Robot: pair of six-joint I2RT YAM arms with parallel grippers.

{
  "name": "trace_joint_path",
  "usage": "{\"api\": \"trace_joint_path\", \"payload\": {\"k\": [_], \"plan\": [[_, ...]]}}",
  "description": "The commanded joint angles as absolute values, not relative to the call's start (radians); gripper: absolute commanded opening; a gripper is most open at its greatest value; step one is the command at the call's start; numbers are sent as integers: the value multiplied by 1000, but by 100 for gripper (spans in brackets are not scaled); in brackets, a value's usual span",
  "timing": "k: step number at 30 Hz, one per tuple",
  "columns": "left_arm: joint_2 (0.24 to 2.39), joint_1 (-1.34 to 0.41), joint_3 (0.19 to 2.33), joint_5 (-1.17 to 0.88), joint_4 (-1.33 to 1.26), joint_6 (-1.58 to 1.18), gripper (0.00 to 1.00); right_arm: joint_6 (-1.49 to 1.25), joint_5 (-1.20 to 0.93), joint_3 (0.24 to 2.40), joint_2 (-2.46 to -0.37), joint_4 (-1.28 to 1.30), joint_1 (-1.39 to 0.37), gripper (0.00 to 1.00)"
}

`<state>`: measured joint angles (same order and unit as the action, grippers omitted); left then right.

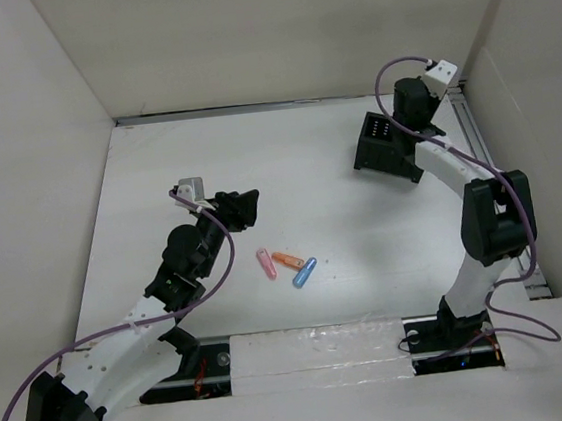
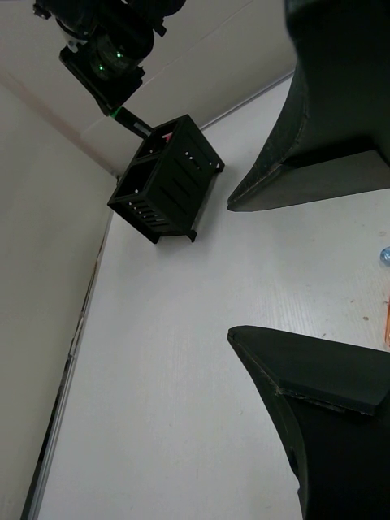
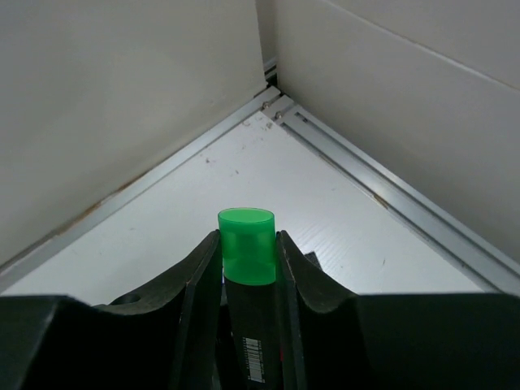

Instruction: Organize the desk

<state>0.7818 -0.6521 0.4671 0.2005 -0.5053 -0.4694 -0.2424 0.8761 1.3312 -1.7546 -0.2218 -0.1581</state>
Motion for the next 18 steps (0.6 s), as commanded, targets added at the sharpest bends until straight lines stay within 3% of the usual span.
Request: {"api": "trace_joint_path", "payload": {"k": [1, 6, 7, 10, 13, 15, 18], "plan": [[767, -644, 463, 190, -548, -474, 54, -244, 940, 1316, -1770, -266, -184, 17], [762, -644, 465, 187, -549, -472, 54, -336, 940, 1282, -1763, -207, -193, 22], [761, -644, 463, 187, -549, -472, 54, -348, 942, 1278, -1750, -187, -193, 32], [764, -644, 463, 189, -548, -474, 54, -379, 939, 1244, -1706, -192, -202, 48], [765, -644, 466, 190, -543, -472, 54, -380, 925, 1239, -1678, -164, -212, 59], [749, -644, 465, 193, -543, -472, 54, -387, 911, 1226, -1613, -137, -256, 63], [744, -644, 462, 192, -543, -474, 54, -408, 876, 1207, -1546, -117, -294, 61]]}}
